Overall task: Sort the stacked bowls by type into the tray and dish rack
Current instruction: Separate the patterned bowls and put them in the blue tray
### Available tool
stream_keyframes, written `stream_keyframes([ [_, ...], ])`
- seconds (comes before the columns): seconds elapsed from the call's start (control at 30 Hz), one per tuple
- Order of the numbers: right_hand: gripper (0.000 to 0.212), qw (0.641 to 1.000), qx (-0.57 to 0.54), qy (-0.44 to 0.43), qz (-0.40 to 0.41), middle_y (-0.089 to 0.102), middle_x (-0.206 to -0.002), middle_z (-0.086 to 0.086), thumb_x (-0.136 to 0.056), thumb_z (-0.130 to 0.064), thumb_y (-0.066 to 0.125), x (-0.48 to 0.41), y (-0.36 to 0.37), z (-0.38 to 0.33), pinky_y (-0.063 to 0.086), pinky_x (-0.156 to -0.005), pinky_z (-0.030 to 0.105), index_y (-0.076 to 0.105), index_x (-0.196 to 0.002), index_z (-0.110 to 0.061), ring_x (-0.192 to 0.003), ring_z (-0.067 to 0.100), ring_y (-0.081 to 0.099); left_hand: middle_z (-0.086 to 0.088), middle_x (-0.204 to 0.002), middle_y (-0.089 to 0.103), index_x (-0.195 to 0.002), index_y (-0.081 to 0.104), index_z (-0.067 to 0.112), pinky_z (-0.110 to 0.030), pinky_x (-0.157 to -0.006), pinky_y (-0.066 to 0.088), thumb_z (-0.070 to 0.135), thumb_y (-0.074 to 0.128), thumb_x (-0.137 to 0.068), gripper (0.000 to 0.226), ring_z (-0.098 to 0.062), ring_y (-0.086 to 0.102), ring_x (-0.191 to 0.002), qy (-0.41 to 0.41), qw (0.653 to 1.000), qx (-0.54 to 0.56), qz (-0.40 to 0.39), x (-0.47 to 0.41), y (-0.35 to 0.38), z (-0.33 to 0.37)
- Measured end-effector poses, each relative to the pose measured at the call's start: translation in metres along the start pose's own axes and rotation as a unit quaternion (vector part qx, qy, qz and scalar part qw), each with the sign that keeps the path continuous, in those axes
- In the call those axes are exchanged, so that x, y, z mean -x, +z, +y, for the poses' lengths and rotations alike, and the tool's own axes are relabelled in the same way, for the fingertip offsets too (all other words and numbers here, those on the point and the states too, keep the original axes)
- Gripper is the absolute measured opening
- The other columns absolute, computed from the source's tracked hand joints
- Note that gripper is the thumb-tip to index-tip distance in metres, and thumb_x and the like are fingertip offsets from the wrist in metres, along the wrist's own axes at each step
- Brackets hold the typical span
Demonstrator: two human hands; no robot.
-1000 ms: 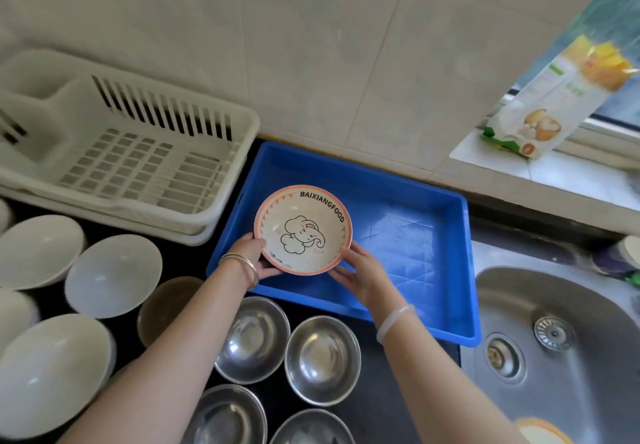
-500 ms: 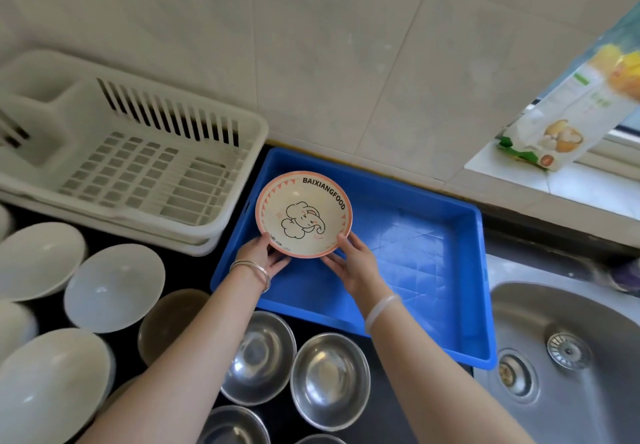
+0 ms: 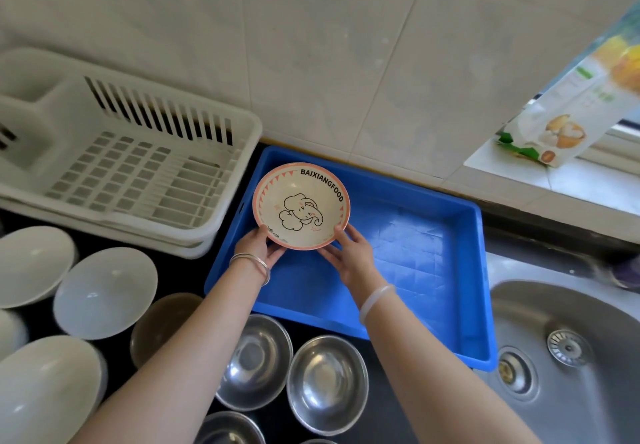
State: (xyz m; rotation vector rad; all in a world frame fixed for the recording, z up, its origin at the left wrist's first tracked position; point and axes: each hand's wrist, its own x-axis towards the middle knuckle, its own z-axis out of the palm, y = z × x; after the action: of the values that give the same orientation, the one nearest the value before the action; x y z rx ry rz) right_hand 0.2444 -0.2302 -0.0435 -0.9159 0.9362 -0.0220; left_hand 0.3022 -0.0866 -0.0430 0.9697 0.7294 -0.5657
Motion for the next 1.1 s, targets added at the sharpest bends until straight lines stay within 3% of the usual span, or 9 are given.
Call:
stream_keyframes([
  [0.33, 0.037, 0.996, 0.079, -0.027, -0.01, 0.065, -0.121, 0.007, -0.097, -0.026, 0.052, 0.01, -0.002, -0.003, 0.053, -0.082, 0.032, 0.053, -0.132, -0.015, -0.101, 0.025, 0.064, -0.016, -0.12, 0.058, -0.124, 0.054, 0.002, -0.034, -0.092, 0.049, -0.001, 0.046, -0.091, 0.034, -0.027, 0.056, -0.113, 0.074, 0.994, -0.06, 0.044, 0.013, 0.006, -0.012],
  [0.4, 0.038, 0.993, 0.108, -0.031, -0.02, 0.063, -0.123, 0.005, -0.096, -0.03, 0.051, 0.014, -0.007, -0.004, 0.051, -0.081, 0.03, 0.053, -0.132, -0.018, -0.105, 0.023, 0.062, -0.013, -0.112, 0.061, -0.119, 0.057, 0.001, -0.03, -0.093, 0.048, -0.002, 0.046, -0.09, 0.031, -0.023, 0.058, -0.106, 0.089, 0.992, -0.079, 0.043, 0.021, 0.006, -0.018],
  [0.47, 0.037, 0.989, 0.142, -0.038, -0.026, 0.061, -0.123, 0.004, -0.096, -0.033, 0.05, 0.02, -0.011, -0.005, 0.051, -0.078, 0.028, 0.054, -0.131, -0.02, -0.109, 0.024, 0.059, -0.006, -0.08, 0.06, -0.102, 0.063, 0.005, -0.018, -0.076, 0.049, 0.001, 0.047, -0.09, 0.02, -0.015, 0.054, -0.078, 0.101, 0.988, -0.112, 0.035, 0.033, 0.006, -0.024],
  [0.53, 0.034, 0.983, 0.174, -0.056, -0.024, 0.06, -0.119, 0.003, -0.096, -0.032, 0.049, 0.028, -0.021, -0.006, 0.051, -0.077, 0.028, 0.055, -0.127, -0.018, -0.109, 0.024, 0.059, 0.001, -0.057, 0.037, -0.079, 0.059, 0.013, -0.015, -0.058, 0.038, 0.003, 0.046, -0.09, 0.019, -0.013, 0.031, -0.058, 0.106, 0.985, -0.136, 0.023, 0.05, 0.008, -0.032],
  [0.63, 0.031, 0.975, 0.205, -0.083, -0.011, 0.06, -0.112, 0.003, -0.098, -0.028, 0.045, 0.043, -0.039, -0.009, 0.05, -0.075, 0.028, 0.055, -0.125, -0.016, -0.098, 0.021, 0.06, -0.001, -0.063, 0.024, -0.076, 0.05, 0.018, -0.021, -0.06, 0.027, 0.0, 0.041, -0.088, 0.023, -0.014, 0.02, -0.06, 0.126, 0.978, -0.166, -0.013, 0.074, 0.011, -0.047],
  [0.73, 0.026, 0.962, 0.249, -0.111, 0.005, 0.063, -0.106, 0.005, -0.098, -0.029, 0.045, 0.069, -0.076, -0.014, 0.049, -0.066, 0.025, 0.059, -0.116, -0.015, -0.088, 0.018, 0.061, -0.004, -0.079, 0.049, -0.101, 0.055, 0.019, -0.025, -0.069, 0.041, 0.004, 0.047, -0.089, 0.021, -0.016, 0.045, -0.071, 0.148, 0.96, -0.235, -0.043, 0.106, 0.02, -0.076],
  [0.9, 0.024, 0.902, 0.389, -0.166, 0.089, 0.07, -0.104, 0.007, -0.095, -0.026, 0.049, 0.124, -0.17, -0.019, 0.051, -0.08, 0.034, 0.066, -0.108, -0.015, -0.092, 0.021, 0.065, -0.019, -0.115, 0.064, -0.115, 0.06, 0.003, -0.042, -0.099, 0.046, 0.011, 0.055, -0.088, 0.028, -0.031, 0.06, -0.106, 0.157, 0.88, -0.432, -0.117, 0.153, 0.036, -0.146],
  [1.03, 0.023, 0.851, 0.458, -0.171, 0.191, 0.071, -0.107, 0.009, -0.092, -0.017, 0.054, 0.168, -0.26, -0.014, 0.043, -0.081, 0.028, 0.067, -0.11, -0.013, -0.101, 0.026, 0.065, -0.01, -0.119, 0.065, -0.117, 0.061, 0.006, -0.013, -0.092, 0.039, 0.011, 0.058, -0.087, 0.031, -0.019, 0.06, -0.109, 0.157, 0.797, -0.542, -0.214, 0.188, 0.048, -0.209],
  [1.1, 0.026, 0.838, 0.468, -0.148, 0.238, 0.069, -0.114, 0.009, -0.091, -0.014, 0.055, 0.187, -0.301, -0.007, 0.043, -0.085, 0.029, 0.066, -0.114, -0.013, -0.107, 0.026, 0.063, -0.003, -0.124, 0.063, -0.122, 0.058, 0.013, -0.011, -0.089, 0.037, 0.017, 0.057, -0.088, 0.035, -0.012, 0.058, -0.11, 0.142, 0.757, -0.586, -0.253, 0.201, 0.051, -0.238],
])
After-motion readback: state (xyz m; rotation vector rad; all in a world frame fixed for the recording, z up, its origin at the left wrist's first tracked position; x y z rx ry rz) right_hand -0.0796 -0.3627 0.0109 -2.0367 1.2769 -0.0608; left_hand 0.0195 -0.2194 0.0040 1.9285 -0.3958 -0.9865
